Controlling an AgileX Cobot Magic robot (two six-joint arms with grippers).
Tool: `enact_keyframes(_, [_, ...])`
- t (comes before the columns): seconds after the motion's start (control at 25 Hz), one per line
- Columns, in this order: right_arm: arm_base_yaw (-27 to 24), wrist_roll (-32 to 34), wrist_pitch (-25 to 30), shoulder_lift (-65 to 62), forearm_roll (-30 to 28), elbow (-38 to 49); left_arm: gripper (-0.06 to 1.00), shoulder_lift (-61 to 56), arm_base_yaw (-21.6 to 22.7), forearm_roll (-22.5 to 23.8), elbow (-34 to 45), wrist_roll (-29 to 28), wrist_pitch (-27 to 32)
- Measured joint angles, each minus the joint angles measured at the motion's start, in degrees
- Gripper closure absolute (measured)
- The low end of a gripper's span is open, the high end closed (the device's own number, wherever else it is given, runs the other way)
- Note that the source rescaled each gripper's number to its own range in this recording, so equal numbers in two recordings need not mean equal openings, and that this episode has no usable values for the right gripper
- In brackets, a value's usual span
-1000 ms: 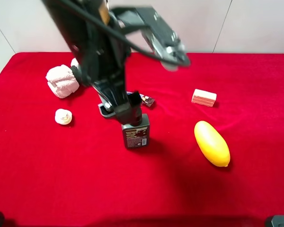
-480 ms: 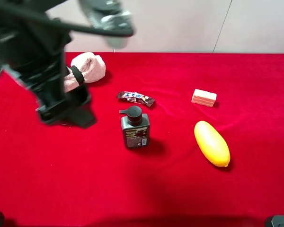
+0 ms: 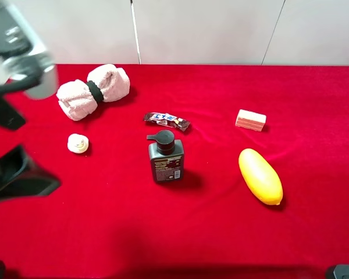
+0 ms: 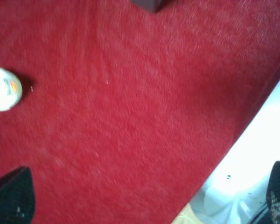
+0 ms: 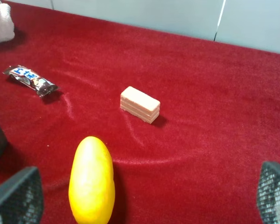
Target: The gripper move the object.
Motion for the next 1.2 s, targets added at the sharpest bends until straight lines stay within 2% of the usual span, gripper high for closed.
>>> enact_keyframes(0.24, [0.00, 0.00, 0.00, 0.00, 0.00, 0.00, -0.06, -9.26, 0.00, 0.02, 8.87, -3.93, 0.00])
enact_keyframes(0.64, [0.00, 0.00, 0.00, 0.00, 0.00, 0.00, -0.06, -22.56, 0.00, 1.19, 19.00, -4.52, 0.48])
enact_keyframes(0.8, [0.00, 0.00, 0.00, 0.00, 0.00, 0.00, -0.06, -25.33, 0.00, 2.96, 21.00, -4.52, 0.30])
enact_keyframes(1.08, [0.00, 0.00, 0.00, 0.00, 0.00, 0.00, -0.06, -26.25, 0.42, 3.10, 21.13, -4.52, 0.07])
enact_keyframes(1.2, [0.00, 0.00, 0.00, 0.00, 0.00, 0.00, -0.06, -28.27, 3.53, 2.98, 21.13, -4.33, -0.04])
